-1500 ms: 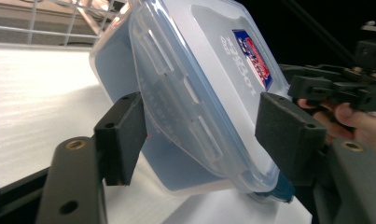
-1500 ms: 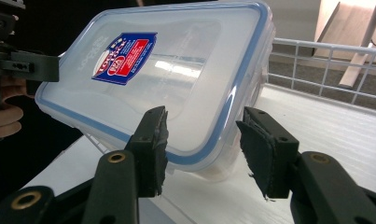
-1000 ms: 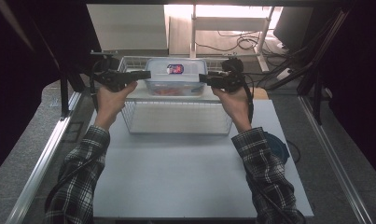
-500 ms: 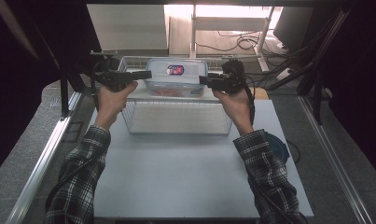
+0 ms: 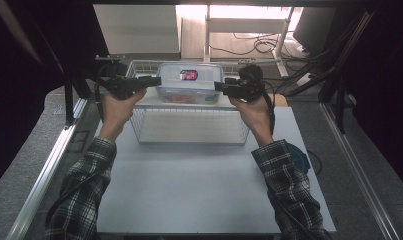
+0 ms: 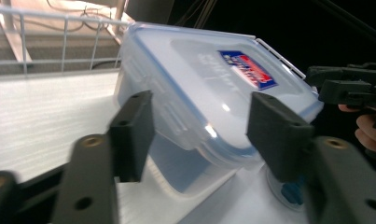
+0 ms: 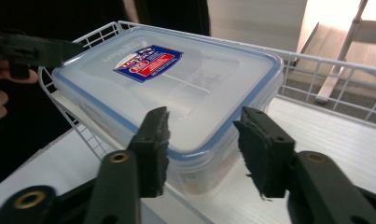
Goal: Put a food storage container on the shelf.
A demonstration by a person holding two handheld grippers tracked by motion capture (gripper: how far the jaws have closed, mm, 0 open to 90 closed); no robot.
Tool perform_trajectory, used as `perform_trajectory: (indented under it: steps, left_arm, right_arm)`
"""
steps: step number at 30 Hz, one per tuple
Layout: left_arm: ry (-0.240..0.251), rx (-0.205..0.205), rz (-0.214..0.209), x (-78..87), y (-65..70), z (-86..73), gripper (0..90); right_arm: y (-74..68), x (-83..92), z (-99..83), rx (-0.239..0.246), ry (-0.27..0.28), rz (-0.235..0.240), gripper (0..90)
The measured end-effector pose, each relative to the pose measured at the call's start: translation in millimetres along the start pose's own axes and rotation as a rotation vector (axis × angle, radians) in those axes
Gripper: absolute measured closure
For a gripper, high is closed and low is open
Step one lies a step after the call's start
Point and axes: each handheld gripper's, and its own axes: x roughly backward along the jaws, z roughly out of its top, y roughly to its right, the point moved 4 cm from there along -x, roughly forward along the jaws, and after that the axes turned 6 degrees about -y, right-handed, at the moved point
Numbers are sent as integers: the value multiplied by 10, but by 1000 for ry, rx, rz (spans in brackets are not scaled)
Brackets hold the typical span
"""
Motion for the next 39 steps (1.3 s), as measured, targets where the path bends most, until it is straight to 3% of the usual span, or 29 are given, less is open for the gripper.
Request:
perform_trajectory:
  steps: [2, 8, 15, 24, 32, 39]
  left_arm:
    - [7, -26, -4, 70, 51, -9, 321]
    - [-39, -104, -5, 179, 231, -175, 205]
    - [-68, -209, -28, 220, 539, -532, 122]
    - [-107, -287, -54, 196, 842, -1024, 84]
    - [-125, -318, -41, 174, 918, -1433, 69]
    - [-143, -332, -16, 131, 873, -1785, 58]
  right_arm:
    - [-24, 44, -15, 17, 17, 1, 450]
    - [-111, 144, -118, 60, 28, 25, 284]
    - [-272, 268, -326, 116, 36, 52, 166]
    - [-487, 459, -679, 168, 40, 104, 103]
    - [-605, 536, -1079, 223, 9, 121, 66]
    - [-565, 524, -1430, 219, -17, 103, 43]
